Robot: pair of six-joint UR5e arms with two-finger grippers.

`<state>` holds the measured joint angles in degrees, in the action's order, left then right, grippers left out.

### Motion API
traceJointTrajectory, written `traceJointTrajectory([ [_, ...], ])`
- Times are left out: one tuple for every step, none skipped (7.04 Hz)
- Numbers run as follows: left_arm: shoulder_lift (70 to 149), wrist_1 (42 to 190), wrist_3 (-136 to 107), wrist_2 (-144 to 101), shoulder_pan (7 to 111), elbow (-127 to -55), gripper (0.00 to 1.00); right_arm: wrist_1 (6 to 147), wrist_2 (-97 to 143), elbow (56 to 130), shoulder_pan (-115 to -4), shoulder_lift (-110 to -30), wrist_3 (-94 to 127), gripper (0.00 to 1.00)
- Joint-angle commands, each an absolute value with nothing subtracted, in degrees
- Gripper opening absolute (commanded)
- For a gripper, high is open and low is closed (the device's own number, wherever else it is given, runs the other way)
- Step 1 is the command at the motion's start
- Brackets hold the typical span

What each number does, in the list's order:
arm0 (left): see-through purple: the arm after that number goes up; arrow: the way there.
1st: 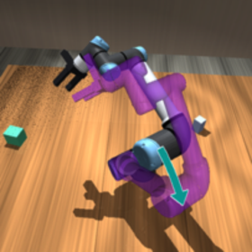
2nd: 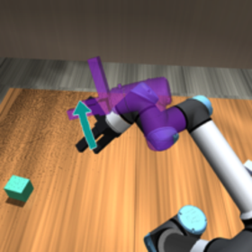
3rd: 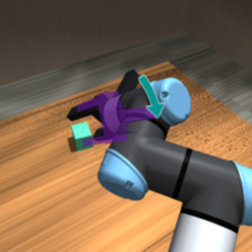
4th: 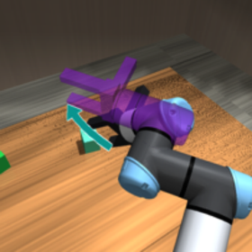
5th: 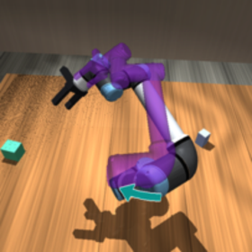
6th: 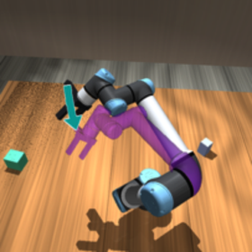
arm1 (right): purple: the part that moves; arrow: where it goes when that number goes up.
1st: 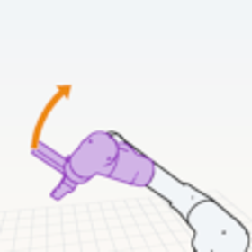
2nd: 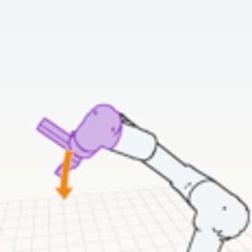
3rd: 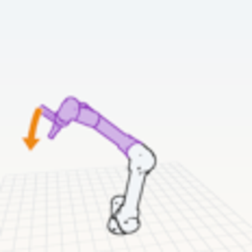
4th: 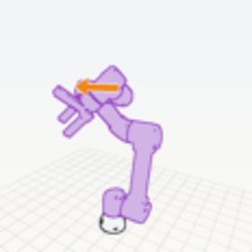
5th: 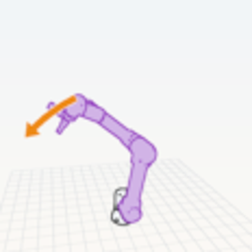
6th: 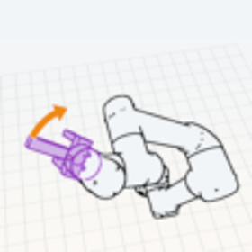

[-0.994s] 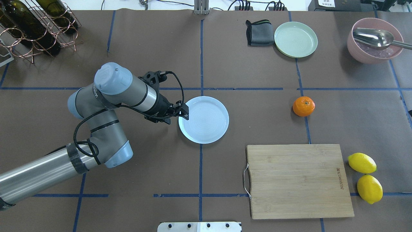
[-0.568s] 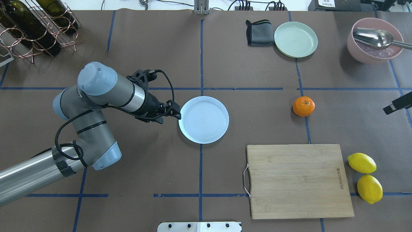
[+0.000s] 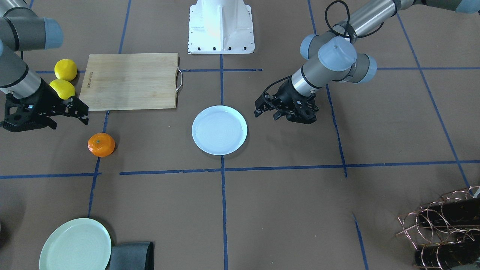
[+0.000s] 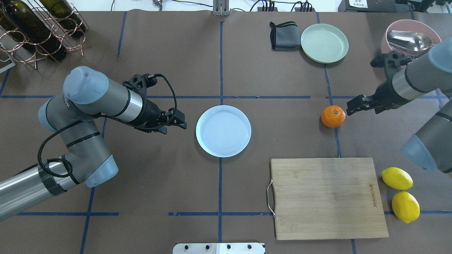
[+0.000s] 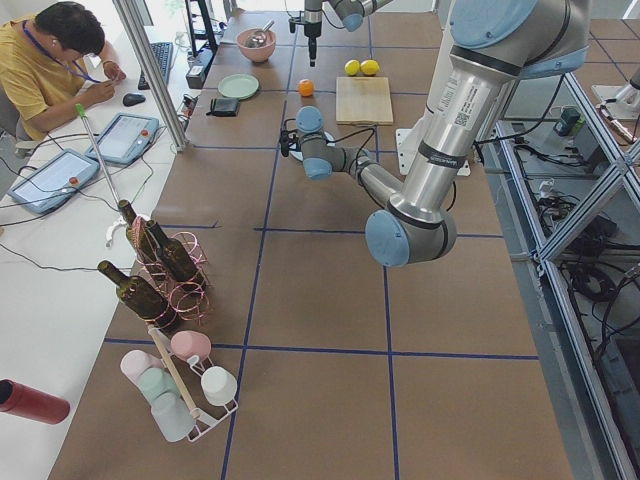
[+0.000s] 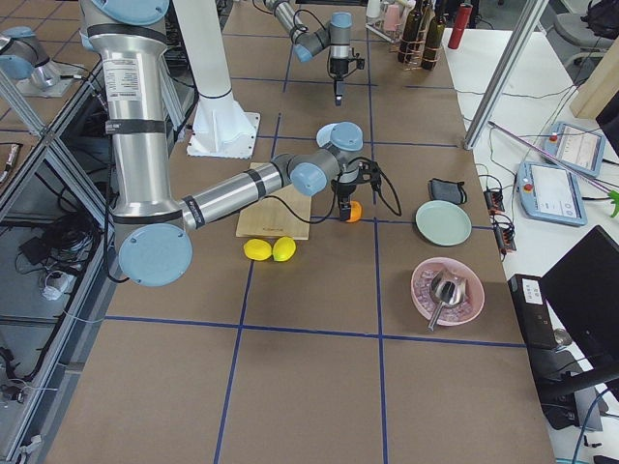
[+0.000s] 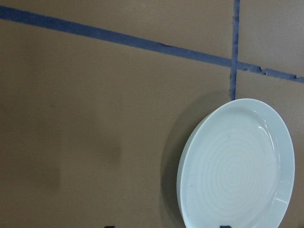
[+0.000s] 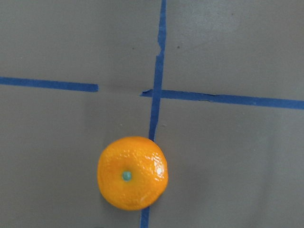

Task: Pick orange to plate
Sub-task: 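Release the plate with the left gripper while the right gripper reaches the orange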

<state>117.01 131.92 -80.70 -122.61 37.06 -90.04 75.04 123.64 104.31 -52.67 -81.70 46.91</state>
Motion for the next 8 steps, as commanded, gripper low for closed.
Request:
traceJointTrajectory([
  [116.89,131.92,-80.77,-122.61,37.09,-90.18,0.79,74.71,122.96,99.94,-51.33,-78.57,49.31,1.00],
  [116.81,131.92,-80.77,-122.52,37.00,-90.18,0.79,74.62,122.26,99.50,-50.37,-78.31,49.31,1.00],
  [116.81,131.92,-80.77,-122.43,37.00,-90.18,0.79,74.71,118.60,99.49,-48.27,-77.79,49.31,1.00],
  [116.81,131.92,-80.77,-122.34,36.91,-90.09,0.79,74.71,117.09,98.88,-46.86,-77.44,49.39,1.00],
  [116.89,131.92,-80.86,-122.34,36.83,-90.09,0.79,74.71,116.98,98.27,-46.41,-76.74,49.31,1.00],
  [116.89,131.92,-80.86,-122.34,36.83,-90.17,0.79,74.71,116.90,97.48,-46.32,-76.64,49.31,1.00],
  [116.89,131.92,-80.95,-122.34,36.83,-90.18,0.80,74.71,116.63,97.47,-46.23,-76.64,49.65,1.00],
  [116.89,131.92,-81.12,-122.34,36.83,-90.18,0.80,74.71,116.54,97.21,-46.14,-76.55,49.75,1.00],
])
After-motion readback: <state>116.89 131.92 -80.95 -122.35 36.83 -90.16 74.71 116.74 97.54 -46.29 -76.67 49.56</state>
